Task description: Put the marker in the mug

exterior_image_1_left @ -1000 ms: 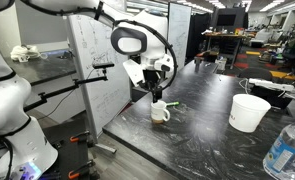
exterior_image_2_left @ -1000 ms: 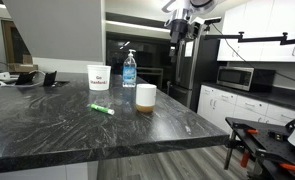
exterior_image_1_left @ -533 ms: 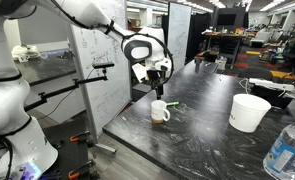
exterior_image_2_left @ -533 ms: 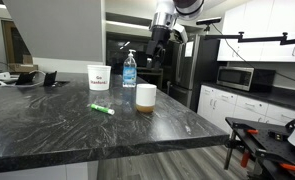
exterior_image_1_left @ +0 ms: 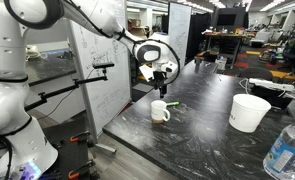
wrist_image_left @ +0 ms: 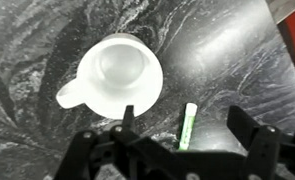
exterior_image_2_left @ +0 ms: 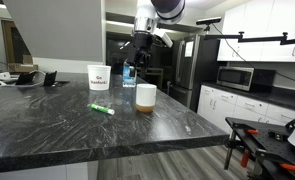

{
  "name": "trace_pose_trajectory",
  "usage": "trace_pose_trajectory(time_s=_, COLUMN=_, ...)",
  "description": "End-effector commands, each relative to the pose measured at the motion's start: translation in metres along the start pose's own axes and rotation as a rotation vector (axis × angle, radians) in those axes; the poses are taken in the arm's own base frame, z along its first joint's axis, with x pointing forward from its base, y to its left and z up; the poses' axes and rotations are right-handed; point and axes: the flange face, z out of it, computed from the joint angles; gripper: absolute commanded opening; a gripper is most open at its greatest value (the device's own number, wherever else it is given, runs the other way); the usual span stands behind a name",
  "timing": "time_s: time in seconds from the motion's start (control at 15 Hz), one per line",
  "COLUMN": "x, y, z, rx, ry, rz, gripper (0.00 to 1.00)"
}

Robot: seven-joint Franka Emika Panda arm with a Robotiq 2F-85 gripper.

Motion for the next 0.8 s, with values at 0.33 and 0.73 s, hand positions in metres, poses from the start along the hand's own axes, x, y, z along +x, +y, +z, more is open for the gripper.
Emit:
trace_pose_trajectory(time_s=0.33, x=0.049, y=-0.031, z=0.039, rx=0.016, ry=-0.034, rz=-0.033, gripper=1.0)
trace_pose_trajectory(time_s=0.73, x=0.071, y=-0.037, z=0.089, rx=0.014, ry=-0.035, rz=-0.062, gripper=1.0)
